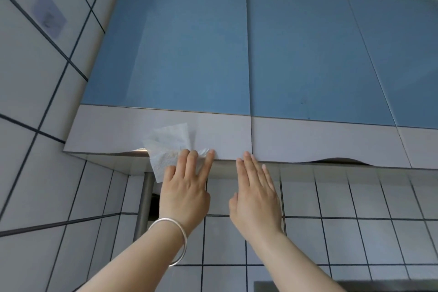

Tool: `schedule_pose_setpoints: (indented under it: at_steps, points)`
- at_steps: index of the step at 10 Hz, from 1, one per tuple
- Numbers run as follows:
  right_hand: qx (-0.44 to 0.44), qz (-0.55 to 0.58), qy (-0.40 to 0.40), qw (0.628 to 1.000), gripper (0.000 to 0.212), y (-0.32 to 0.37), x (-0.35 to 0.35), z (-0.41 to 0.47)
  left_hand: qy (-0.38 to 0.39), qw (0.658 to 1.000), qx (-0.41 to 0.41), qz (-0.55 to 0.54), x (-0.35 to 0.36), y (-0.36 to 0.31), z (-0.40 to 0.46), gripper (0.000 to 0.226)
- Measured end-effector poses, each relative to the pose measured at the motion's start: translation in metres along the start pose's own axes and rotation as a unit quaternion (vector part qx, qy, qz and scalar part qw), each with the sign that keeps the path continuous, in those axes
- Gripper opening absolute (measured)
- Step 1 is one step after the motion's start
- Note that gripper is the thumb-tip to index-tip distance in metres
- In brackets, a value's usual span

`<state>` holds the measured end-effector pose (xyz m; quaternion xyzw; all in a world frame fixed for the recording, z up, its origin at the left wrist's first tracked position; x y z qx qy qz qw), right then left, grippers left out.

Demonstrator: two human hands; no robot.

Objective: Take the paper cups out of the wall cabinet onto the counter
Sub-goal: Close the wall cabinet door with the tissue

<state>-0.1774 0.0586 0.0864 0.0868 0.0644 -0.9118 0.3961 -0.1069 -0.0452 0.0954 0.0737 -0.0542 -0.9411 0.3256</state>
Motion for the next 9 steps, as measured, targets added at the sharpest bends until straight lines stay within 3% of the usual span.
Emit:
schedule_pose_setpoints:
  at_steps: [2, 5, 6, 8, 9]
  points:
    - [-0.009, 0.0, -0.021, 1.0, 0.086, 0.001, 0.012, 0.002, -0.011, 1.0, -0.003, 0.002, 0.008, -0.001, 0.002, 0.082]
    - [-0.038, -0.07, -0.053, 0.995, 0.07, -0.002, 0.02, 0.006, -0.051, 0.998, 0.003, 0.024, 0.017, -0.001, 0.006, 0.075]
    - [-0.042, -0.086, -0.052, 0.994, 0.08, -0.002, 0.015, 0.01, -0.049, 0.998, 0.002, 0.025, 0.016, -0.001, 0.006, 0.071]
    - [-0.021, -0.047, -0.007, 0.999, 0.091, -0.001, 0.012, 0.008, 0.036, 0.998, -0.034, -0.042, 0.001, 0.0, 0.01, 0.075]
    - [0.002, 0.02, -0.006, 1.0, 0.072, 0.005, -0.008, 0.002, 0.093, 0.986, -0.054, -0.13, -0.023, 0.001, 0.006, 0.075]
Point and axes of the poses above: each hand's wrist, its own z-axis towards the middle knuckle, its own x-axis out of the palm, y = z × x, the point moved 6 cm from there along z, towards the middle knuckle, and after that the axes turned 5 degrees about y, right-handed, at the moved point
